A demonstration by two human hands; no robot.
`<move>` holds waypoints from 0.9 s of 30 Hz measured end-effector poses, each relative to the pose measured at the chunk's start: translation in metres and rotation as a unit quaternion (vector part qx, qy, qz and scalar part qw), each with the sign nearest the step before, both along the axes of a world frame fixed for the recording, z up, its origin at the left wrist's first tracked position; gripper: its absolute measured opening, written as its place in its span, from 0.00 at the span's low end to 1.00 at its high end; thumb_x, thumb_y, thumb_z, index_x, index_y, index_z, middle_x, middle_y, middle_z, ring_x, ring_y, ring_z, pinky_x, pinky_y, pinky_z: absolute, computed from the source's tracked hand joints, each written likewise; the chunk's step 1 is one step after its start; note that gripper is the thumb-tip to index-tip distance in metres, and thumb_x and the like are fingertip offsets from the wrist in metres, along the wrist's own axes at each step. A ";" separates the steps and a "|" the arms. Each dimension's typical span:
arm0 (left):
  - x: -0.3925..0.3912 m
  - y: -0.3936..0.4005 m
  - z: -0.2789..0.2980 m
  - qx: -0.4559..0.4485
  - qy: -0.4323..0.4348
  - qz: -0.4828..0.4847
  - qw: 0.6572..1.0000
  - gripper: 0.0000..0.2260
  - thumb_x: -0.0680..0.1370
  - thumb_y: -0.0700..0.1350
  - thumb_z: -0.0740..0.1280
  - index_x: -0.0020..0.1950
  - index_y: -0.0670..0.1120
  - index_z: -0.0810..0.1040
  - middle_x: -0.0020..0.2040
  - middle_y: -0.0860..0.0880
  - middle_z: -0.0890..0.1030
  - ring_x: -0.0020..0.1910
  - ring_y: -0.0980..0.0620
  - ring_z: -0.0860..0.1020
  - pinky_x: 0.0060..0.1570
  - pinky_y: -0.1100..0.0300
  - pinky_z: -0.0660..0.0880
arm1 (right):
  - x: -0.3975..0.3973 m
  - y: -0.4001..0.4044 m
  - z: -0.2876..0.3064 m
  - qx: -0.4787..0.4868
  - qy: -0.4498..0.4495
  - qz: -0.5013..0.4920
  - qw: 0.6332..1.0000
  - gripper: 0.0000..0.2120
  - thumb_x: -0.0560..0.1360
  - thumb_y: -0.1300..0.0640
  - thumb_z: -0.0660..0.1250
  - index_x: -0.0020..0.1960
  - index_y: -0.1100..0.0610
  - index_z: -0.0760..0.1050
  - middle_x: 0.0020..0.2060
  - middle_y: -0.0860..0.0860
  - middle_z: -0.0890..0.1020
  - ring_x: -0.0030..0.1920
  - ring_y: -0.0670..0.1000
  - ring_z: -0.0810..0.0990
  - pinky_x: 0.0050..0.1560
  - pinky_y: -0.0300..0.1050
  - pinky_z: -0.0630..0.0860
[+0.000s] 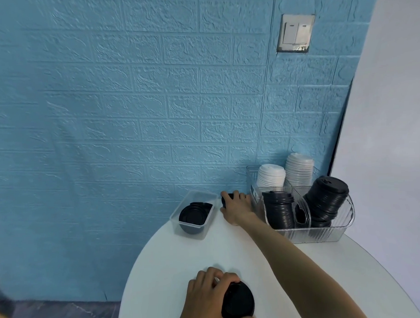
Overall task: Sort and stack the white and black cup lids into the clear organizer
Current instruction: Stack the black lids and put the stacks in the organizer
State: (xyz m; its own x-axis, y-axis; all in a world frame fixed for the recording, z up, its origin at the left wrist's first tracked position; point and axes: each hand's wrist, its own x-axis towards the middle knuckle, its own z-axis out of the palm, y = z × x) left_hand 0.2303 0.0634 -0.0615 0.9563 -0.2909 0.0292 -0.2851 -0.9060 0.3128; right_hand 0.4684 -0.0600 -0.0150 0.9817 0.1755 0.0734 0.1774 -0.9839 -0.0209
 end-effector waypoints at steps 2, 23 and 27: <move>-0.001 0.000 0.001 -0.011 0.001 -0.001 1.000 0.42 0.60 0.83 0.49 0.72 0.69 0.62 0.65 0.61 0.63 0.65 0.60 0.62 0.56 0.64 0.56 | -0.003 0.001 -0.001 -0.009 0.005 0.002 1.000 0.23 0.84 0.47 0.56 0.76 0.48 0.55 0.71 0.62 0.65 0.70 0.64 0.65 0.71 0.59 0.60; -0.029 -0.001 0.011 -0.218 -0.008 0.023 0.976 0.47 0.56 0.75 0.76 0.68 0.71 0.56 0.56 0.66 0.72 0.57 0.63 0.70 0.59 0.60 0.64 | -0.189 -0.063 -0.007 0.108 0.025 0.106 0.988 0.22 0.79 0.42 0.64 0.71 0.42 0.66 0.69 0.50 0.68 0.70 0.56 0.66 0.68 0.53 0.70; -0.032 -0.001 0.012 -0.239 -0.001 0.014 0.971 0.50 0.53 0.74 0.79 0.70 0.75 0.56 0.55 0.65 0.74 0.56 0.65 0.72 0.61 0.61 0.66 | -0.223 -0.087 -0.011 0.136 0.035 0.110 0.984 0.22 0.79 0.45 0.65 0.72 0.39 0.66 0.68 0.46 0.67 0.70 0.52 0.64 0.68 0.48 0.69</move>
State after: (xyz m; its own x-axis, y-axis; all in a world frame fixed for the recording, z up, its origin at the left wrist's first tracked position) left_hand 0.1983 0.0626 -0.0498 0.9636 -0.2170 0.1561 -0.2630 -0.6651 0.6990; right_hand 0.2456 -0.1470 -0.0264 0.9267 0.3669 0.0810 0.3738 -0.8785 -0.2977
